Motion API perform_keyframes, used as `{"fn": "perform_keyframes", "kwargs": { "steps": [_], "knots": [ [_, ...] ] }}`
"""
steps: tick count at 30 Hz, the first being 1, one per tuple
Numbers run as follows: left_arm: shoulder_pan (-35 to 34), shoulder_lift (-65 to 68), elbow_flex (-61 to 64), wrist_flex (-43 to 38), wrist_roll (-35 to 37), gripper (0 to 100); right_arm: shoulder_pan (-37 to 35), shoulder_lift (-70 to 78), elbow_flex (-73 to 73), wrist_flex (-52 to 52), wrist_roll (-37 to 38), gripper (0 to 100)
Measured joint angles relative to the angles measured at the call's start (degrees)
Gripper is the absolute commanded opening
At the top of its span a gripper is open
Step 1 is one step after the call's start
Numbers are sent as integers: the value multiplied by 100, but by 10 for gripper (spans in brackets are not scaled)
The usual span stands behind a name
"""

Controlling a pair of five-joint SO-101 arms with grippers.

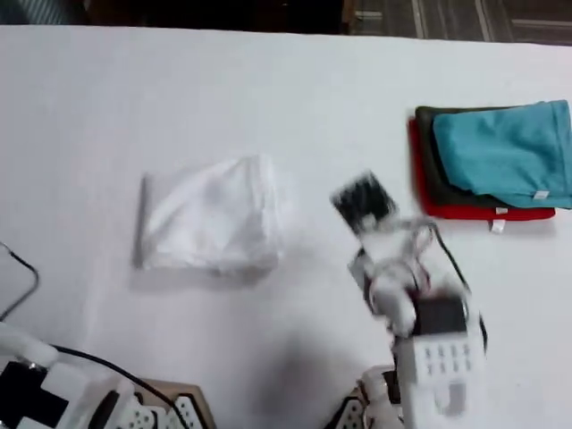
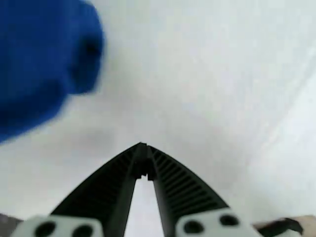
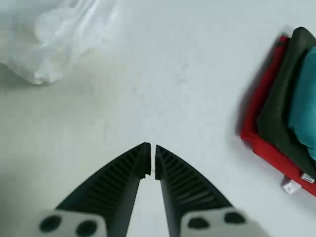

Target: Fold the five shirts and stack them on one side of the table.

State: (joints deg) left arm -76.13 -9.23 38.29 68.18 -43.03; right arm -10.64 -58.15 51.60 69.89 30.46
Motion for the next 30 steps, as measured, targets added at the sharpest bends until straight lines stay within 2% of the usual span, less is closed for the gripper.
{"fn": "perform_keyframes", "kwargs": {
  "steps": [6,11,17,21,24,30],
  "knots": [
    [-18,-158,1152,-615,404,28,-1407,2734,-2505,264,-835,21],
    [-18,-475,1793,-1187,422,28,-2435,4747,-3798,220,-1002,21],
    [-18,-826,2119,-1363,484,28,-2549,6558,-5011,202,-1029,21],
    [-18,-905,2207,-1512,1029,28,-2558,7253,-5442,202,-1029,21],
    [-18,-914,2224,-1521,1178,28,-2541,7666,-5495,229,-1029,21],
    [-18,-914,2224,-1521,1213,28,-2549,7895,-5530,1187,-1029,21]
  ]
}}
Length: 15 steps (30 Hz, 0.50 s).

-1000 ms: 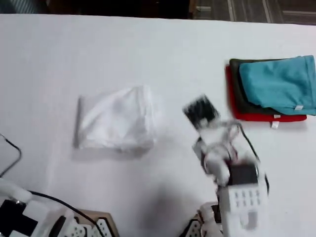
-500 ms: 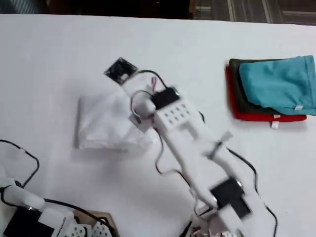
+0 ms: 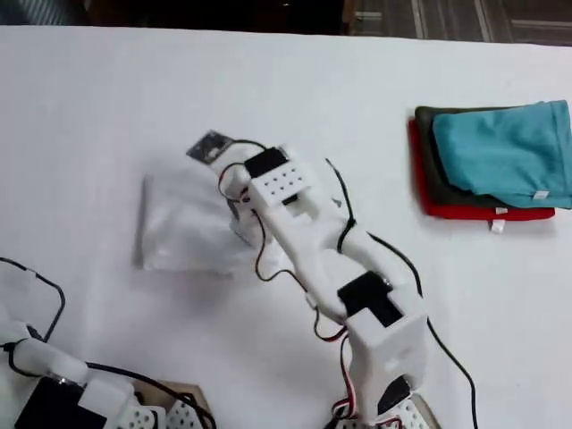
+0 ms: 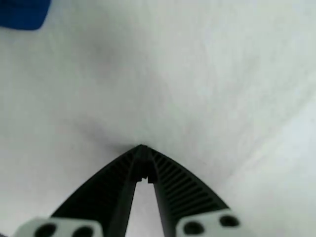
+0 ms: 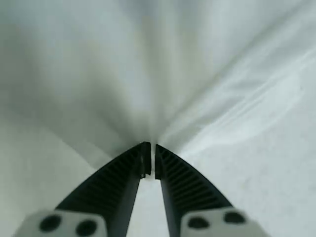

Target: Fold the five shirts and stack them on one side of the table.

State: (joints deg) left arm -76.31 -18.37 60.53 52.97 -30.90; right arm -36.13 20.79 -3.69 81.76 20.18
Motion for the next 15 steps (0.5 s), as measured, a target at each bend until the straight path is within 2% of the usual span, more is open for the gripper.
{"fn": "perform_keyframes", "kwargs": {
  "steps": [8,15],
  "knots": [
    [0,0,0,0,0,28,0,0,-26,976,0,21],
    [0,0,0,-9,0,28,18,0,-396,519,0,21]
  ]
}}
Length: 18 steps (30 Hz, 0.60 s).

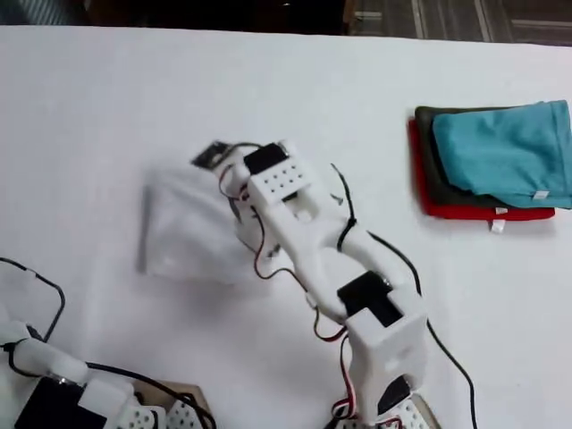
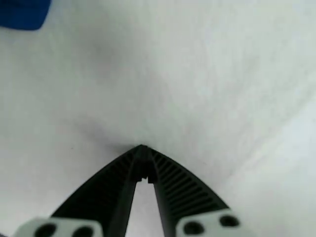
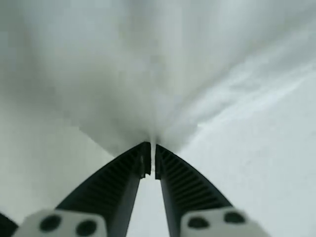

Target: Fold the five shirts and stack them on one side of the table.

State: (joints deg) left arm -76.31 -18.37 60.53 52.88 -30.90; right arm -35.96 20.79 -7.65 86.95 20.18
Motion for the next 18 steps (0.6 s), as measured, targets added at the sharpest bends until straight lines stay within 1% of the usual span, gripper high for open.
{"fn": "perform_keyframes", "kwargs": {
  "steps": [5,9,12,18],
  "knots": [
    [0,0,0,0,0,28,378,0,-457,-809,0,21],
    [0,0,0,0,0,28,686,0,-519,-1477,0,21],
    [0,0,0,0,0,28,686,202,-571,-1767,0,21],
    [0,0,0,0,0,28,747,1116,-580,-2391,0,21]
  ]
}}
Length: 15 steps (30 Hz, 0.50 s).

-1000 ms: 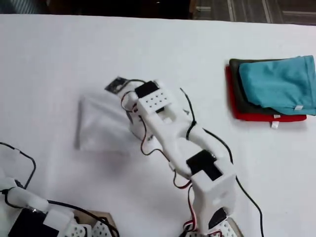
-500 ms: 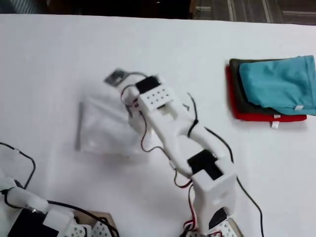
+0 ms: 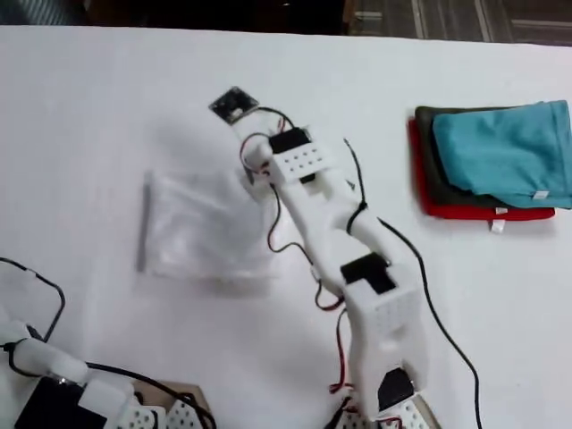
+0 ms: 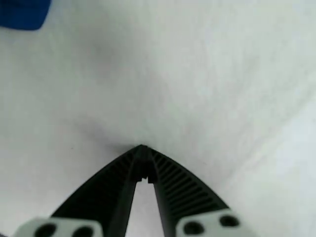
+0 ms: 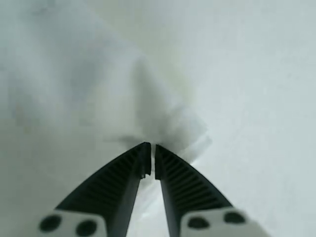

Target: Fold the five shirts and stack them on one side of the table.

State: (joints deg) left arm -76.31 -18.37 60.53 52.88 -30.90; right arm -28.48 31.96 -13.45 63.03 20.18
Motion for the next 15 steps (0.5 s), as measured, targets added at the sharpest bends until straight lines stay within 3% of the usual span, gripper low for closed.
{"fn": "perform_keyframes", "kwargs": {
  "steps": [8,15],
  "knots": [
    [0,0,0,0,0,28,457,835,-1196,-404,0,21],
    [0,0,0,0,0,28,501,914,-2708,914,0,21]
  ]
}}
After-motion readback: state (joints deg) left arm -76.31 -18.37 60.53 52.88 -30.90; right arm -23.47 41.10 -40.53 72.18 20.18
